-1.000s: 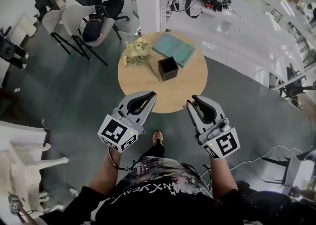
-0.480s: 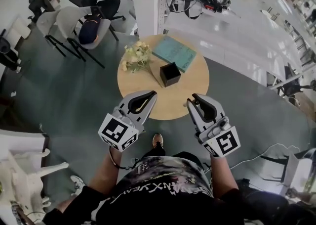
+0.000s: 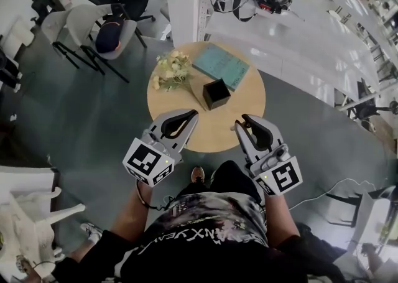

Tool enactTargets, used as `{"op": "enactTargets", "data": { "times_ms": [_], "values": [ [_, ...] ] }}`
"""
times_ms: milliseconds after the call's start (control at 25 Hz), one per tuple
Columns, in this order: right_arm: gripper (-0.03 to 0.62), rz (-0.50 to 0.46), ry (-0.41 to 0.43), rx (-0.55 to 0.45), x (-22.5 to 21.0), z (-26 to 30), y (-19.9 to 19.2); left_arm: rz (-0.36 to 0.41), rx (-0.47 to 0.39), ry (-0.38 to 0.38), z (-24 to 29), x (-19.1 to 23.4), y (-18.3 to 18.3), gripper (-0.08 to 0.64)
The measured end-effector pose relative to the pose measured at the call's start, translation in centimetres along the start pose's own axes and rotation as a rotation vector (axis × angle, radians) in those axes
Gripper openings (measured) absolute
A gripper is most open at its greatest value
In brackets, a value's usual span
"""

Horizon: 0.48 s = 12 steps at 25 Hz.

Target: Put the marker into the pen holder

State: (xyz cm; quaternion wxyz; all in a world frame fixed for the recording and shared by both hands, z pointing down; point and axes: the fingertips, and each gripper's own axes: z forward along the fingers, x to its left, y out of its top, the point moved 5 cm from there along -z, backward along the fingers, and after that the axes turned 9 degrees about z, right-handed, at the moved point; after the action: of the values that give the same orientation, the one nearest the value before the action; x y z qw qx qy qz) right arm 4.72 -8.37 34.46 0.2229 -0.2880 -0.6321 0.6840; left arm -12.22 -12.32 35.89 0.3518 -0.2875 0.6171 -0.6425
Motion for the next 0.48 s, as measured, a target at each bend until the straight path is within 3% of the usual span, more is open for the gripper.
{"op": "enactTargets", "data": {
  "times_ms": [480],
  "values": [
    [0.074,0.005,0.01,-0.022,-2.7,2.2,-0.6,0.018,0.011,0.008,2.3,2.2,-0.7,0.025]
  ]
}}
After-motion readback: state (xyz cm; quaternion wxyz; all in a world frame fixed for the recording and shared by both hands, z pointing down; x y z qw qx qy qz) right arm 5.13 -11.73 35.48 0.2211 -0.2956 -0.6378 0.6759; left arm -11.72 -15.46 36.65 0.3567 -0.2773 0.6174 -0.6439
